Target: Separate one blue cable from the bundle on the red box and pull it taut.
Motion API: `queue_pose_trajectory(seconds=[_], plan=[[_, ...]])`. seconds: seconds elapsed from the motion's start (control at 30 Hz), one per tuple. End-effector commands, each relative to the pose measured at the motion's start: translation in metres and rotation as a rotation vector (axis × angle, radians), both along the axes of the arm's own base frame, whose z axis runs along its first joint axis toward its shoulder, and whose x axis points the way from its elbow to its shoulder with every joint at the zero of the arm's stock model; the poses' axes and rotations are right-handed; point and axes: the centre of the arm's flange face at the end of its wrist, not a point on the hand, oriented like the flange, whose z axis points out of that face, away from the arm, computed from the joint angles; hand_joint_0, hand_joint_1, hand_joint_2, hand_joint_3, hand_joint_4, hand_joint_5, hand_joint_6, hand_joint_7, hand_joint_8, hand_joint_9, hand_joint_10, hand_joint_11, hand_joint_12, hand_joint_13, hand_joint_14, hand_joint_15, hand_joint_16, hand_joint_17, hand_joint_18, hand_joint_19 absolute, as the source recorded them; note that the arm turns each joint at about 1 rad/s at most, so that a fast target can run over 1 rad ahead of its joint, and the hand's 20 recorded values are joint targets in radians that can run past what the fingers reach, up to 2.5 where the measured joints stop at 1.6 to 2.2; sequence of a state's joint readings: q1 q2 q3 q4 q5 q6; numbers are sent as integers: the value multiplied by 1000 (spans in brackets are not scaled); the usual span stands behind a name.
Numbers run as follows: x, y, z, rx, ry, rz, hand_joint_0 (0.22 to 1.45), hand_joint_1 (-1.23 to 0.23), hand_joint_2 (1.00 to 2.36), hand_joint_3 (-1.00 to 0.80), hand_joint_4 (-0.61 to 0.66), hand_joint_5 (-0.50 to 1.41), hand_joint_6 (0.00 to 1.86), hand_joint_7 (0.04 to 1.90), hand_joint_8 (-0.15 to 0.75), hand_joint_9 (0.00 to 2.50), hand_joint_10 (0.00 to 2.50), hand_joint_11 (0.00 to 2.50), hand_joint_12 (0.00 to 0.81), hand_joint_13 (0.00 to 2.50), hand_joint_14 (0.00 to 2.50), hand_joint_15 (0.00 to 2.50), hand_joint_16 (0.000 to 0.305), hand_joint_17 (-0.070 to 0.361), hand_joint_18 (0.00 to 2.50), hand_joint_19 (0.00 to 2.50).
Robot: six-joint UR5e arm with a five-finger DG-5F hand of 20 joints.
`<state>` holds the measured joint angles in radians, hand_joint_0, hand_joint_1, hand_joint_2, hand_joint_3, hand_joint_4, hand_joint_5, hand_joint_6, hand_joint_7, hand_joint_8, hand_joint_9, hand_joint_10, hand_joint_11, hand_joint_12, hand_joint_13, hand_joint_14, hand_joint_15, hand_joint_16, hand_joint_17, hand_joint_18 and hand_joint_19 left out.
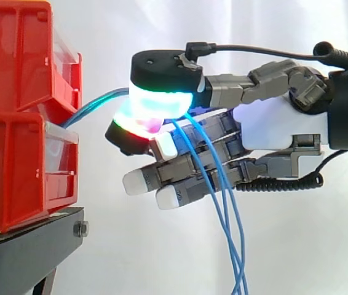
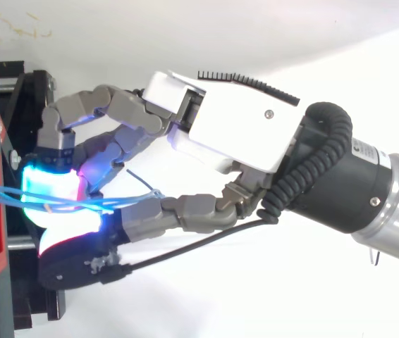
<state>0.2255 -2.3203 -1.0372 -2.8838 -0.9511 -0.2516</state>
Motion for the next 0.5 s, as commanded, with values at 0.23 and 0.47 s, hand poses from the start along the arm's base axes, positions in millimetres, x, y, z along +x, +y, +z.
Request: queue_pose_trajectory(seconds=[0.23, 0.47], plan=[[-2, 0, 2, -3, 19, 0, 509, -760, 1000, -500, 168, -167, 922, 1103, 352, 1022, 16, 851, 413, 806, 14, 381, 45, 102, 788, 376], [-1, 0, 2, -4, 21, 2, 557, -496, 1000, -487, 168, -145, 894, 1209, 356, 1077, 18, 831, 409, 805, 13, 397, 44, 100, 741, 453]])
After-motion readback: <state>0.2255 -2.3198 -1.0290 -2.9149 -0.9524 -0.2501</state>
